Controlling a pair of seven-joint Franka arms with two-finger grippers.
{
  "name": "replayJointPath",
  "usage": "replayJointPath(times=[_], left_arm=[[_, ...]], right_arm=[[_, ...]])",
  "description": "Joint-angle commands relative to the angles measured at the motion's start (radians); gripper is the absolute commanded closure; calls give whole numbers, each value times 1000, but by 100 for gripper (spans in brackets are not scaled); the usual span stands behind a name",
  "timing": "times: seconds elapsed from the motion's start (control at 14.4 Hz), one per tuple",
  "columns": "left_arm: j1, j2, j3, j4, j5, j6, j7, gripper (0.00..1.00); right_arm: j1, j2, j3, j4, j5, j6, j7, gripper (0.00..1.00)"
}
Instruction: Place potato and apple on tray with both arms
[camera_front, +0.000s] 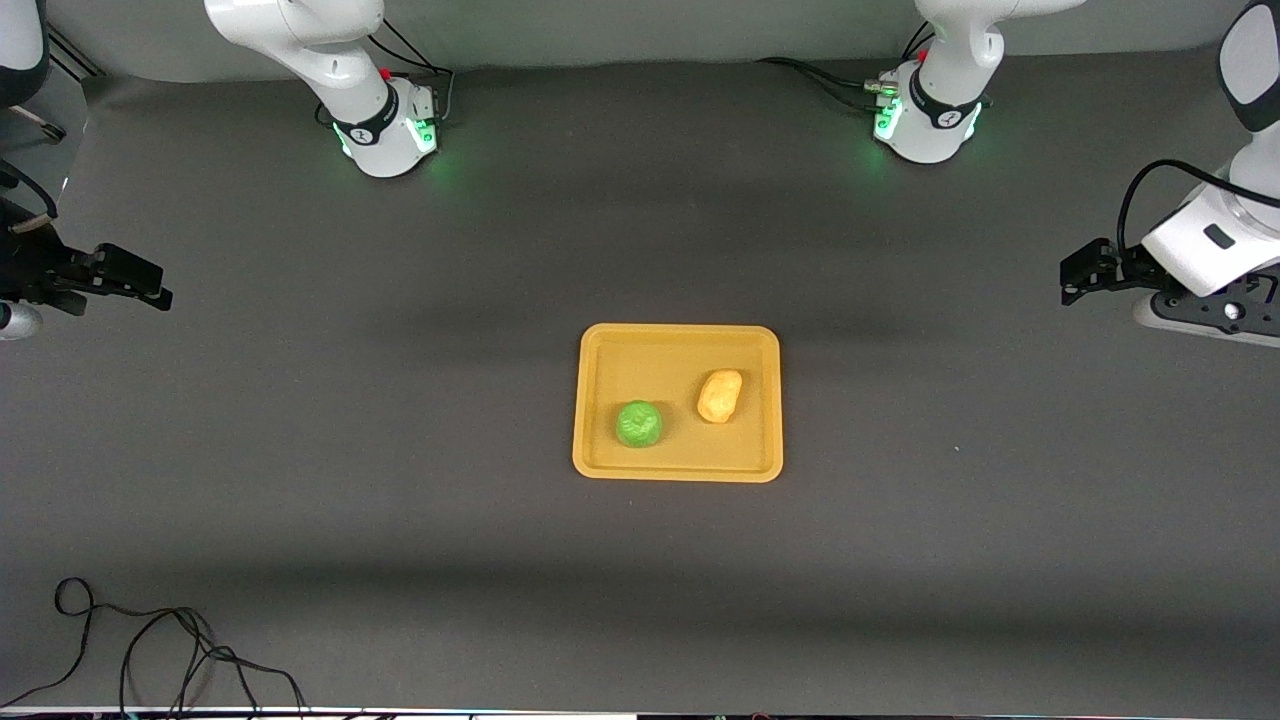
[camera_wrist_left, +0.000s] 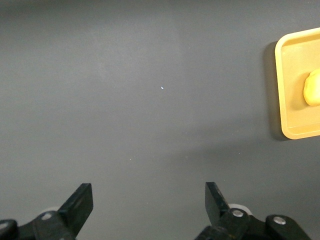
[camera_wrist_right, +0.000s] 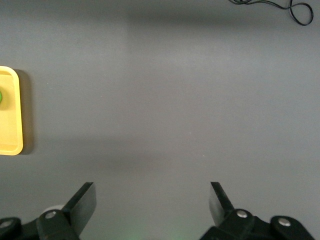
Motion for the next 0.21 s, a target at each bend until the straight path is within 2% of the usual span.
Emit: replayJointPath(times=[0.0,0.14], left_arm=[[-1,1,1,-1,14,-3,9,0],[-2,-1,-1,1,14,-3,4,0]], right_arm=[[3,-9,-7,-7,19,-8,-19,0],[3,-9,-7,-7,19,-8,-16,0]])
